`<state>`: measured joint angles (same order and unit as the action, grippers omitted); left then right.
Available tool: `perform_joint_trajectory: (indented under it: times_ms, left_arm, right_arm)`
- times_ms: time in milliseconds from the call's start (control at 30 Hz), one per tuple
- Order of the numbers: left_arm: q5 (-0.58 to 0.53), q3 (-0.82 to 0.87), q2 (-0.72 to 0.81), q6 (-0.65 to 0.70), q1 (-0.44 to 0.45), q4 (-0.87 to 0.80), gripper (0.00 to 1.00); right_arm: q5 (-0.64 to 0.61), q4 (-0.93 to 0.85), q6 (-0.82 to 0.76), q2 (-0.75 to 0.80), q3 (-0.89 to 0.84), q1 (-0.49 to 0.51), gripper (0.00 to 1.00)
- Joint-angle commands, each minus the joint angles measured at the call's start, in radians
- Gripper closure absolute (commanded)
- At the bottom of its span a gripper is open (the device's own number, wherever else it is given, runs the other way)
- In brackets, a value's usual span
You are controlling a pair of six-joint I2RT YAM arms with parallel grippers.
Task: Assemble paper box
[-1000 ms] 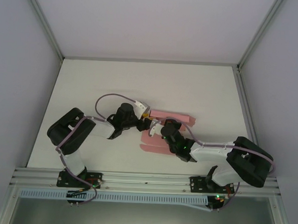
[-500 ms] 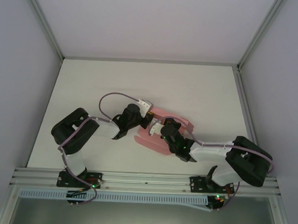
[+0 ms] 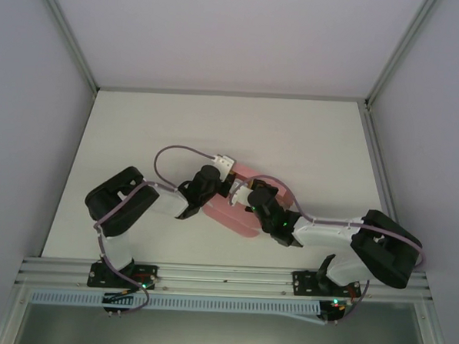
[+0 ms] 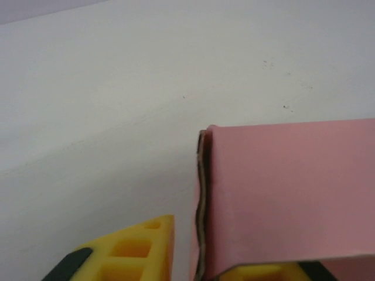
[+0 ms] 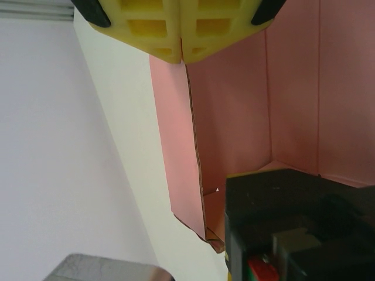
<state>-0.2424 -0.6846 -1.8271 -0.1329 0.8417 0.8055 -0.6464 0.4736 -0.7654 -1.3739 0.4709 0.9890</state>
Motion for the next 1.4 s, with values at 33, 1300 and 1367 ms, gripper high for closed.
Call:
perform_joint_trajectory:
  times_ms: [33, 1300, 1367]
  left_arm:
    - [-0.073, 0.063, -0.046, 0.022, -0.05, -0.02, 0.67]
    - [-0.232, -0.091, 0.114, -0.054, -0.031, -0.264, 1.0]
    - [-0.226, -0.103, 0.155, -0.071, -0.026, -0.312, 1.0]
  right_arm:
    - [-0.006, -0.162, 0.047, -0.006, -0.018, -0.016, 1.0]
    - [-0.006, -0.116, 0.102, 0.125, 0.023, -0.035, 0.51]
    - [0.018, -0.129, 0.127, 0.18, 0.063, -0.039, 0.34]
